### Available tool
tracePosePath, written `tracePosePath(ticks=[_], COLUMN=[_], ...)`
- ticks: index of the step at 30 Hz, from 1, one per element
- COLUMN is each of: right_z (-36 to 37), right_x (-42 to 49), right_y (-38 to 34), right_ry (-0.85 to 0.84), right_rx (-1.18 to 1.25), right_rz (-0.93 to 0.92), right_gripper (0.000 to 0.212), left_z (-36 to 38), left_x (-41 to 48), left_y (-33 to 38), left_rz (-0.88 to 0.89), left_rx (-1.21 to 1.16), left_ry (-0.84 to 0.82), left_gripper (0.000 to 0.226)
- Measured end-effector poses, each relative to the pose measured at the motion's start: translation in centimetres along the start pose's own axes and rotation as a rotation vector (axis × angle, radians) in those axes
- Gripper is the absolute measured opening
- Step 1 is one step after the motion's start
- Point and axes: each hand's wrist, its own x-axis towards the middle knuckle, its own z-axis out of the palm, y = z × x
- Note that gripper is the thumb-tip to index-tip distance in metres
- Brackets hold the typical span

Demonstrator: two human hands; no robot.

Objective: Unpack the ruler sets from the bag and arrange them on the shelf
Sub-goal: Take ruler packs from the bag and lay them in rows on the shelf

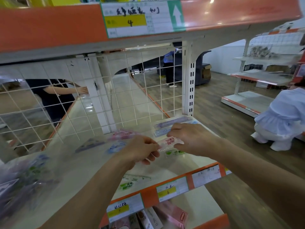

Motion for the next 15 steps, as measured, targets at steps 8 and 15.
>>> tracePosePath(ticks=[8,15], right_z=[0.6,0.3], right_x=[1.3,0.9], right_y=[2.1,4.6], right_ry=[-0.037,-0.152], right_rx=[0.069,0.037], right_rz=[0.074,0.165], right_gripper=[0.032,0.019], left_z=[-1.2,-1.6], left_x=[1.2,1.8], left_y=[-0.7,-1.1], left_rz=[0.028,0.059], left_rx=[-0.06,0.005], left_ry=[0.058,0.114], left_gripper=[0.01,0.013])
